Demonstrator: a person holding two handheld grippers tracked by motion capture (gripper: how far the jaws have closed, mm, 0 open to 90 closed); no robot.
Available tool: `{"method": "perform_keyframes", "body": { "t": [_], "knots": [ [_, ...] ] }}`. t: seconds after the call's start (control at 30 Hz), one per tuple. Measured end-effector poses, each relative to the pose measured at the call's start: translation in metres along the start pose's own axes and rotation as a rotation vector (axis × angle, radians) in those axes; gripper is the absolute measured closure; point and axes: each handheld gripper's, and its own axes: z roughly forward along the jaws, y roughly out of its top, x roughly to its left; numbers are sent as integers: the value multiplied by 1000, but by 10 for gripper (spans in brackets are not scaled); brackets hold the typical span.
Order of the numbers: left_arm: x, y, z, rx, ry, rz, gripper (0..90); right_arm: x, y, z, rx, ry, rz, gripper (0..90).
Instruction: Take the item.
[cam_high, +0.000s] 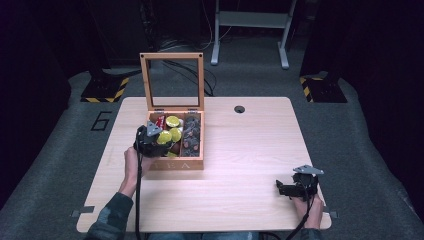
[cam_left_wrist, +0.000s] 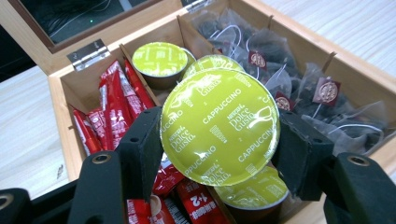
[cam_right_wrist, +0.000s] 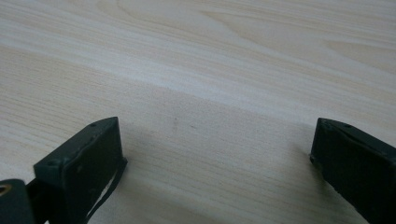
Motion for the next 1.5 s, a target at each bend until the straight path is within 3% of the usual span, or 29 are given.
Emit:
{"method": "perform_keyframes", "body": {
  "t": [0.17,0.53,1.2,1.5],
  "knots": [
    [2,1,-11,-7,0,13,381,0,0,0,0,-1,0,16],
    [13,-2,-35,-37,7,-1,381,0,0,0,0,-2,3,16],
    [32,-17,-62,-56,63,-26,382,0,0,0,-1,-2,3,16],
    [41,-30,-77,-55,96,-46,382,0,0,0,-1,-2,3,17]
  ]
}}
